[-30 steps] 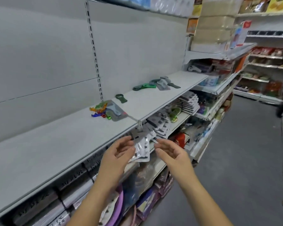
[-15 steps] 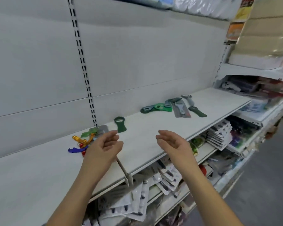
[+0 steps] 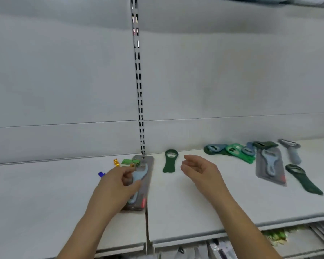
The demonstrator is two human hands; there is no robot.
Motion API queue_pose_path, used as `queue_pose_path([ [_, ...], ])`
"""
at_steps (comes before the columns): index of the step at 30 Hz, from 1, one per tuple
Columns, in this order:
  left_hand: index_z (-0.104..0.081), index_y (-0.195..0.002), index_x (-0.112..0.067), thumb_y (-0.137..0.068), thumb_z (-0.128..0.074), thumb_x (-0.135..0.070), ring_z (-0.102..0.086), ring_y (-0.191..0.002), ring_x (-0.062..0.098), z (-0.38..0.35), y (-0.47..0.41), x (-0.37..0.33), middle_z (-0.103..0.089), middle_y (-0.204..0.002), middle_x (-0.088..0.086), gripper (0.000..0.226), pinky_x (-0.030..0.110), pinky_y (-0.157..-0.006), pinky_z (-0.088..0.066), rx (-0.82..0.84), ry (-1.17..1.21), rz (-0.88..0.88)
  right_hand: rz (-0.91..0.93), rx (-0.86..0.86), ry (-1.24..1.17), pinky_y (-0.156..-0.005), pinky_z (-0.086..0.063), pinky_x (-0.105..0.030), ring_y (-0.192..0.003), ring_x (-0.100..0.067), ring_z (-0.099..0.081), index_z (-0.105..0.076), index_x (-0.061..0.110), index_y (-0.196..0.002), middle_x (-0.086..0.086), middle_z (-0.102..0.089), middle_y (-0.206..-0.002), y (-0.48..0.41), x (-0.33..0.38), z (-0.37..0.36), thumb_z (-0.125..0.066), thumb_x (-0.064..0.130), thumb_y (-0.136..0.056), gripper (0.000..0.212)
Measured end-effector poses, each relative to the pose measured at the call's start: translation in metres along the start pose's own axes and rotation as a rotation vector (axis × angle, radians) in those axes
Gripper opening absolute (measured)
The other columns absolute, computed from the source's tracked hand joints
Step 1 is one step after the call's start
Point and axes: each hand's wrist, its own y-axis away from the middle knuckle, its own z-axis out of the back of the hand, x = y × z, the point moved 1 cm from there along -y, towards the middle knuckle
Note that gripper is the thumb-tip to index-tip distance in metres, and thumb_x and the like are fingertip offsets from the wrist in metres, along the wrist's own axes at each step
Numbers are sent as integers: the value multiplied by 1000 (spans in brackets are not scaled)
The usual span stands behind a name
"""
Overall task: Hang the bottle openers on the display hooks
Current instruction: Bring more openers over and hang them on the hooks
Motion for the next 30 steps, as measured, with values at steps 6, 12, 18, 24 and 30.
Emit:
queue_pose_path([
  [6, -64, -112, -29, -77, -66, -66, -55, -96, 11, -8, 6, -15, -61, -105, -9, 51, 28, -74, -50, -1, -538, 1, 65, 70, 446, -91, -47, -27, -111, -11, -59, -61, 21, -129, 5, -64, -121, -38, 4, -15, -68, 44, -87, 48],
  [12, -54, -119, -27, -76, -53, -80, -53, -109, 17, -17, 0, -15, -60, -115, -7, 68, 29, -89, -41, -50, -764, -1, 81, 85, 938, -74, -41, -30, -110, -23, -54, -64, 16, -109, -3, -56, -112, -55, 8, -42, -65, 61, -82, 53],
  [18, -48, -129, -32, -76, -49, -82, -55, -112, 18, -14, -9, -9, -62, -118, -8, 73, 32, -94, -35, -42, -817, -21, 73, 139, 1013, -70, -40, -29, -102, -24, -57, -62, 16, -107, -2, -60, -107, -63, 13, -39, -67, 40, -82, 35],
  [24, -34, -131, -38, -71, -62, -69, -58, -107, 16, -10, -14, -14, -61, -111, -12, 73, 35, -90, -23, 25, -674, -35, -52, 220, 977, -76, -53, -35, -101, -24, -60, -51, 21, -125, -3, -61, -112, -68, 18, -26, -63, 14, -80, 47],
  [30, -21, -142, -39, -61, -80, -63, -56, -106, 19, -12, -18, -25, -54, -115, -5, 103, 36, -94, -43, 170, -459, -28, -217, 301, 661, -68, -62, -35, -81, -22, -71, -52, 19, -130, -6, -67, -107, -71, 14, -2, -77, 18, -79, 57],
])
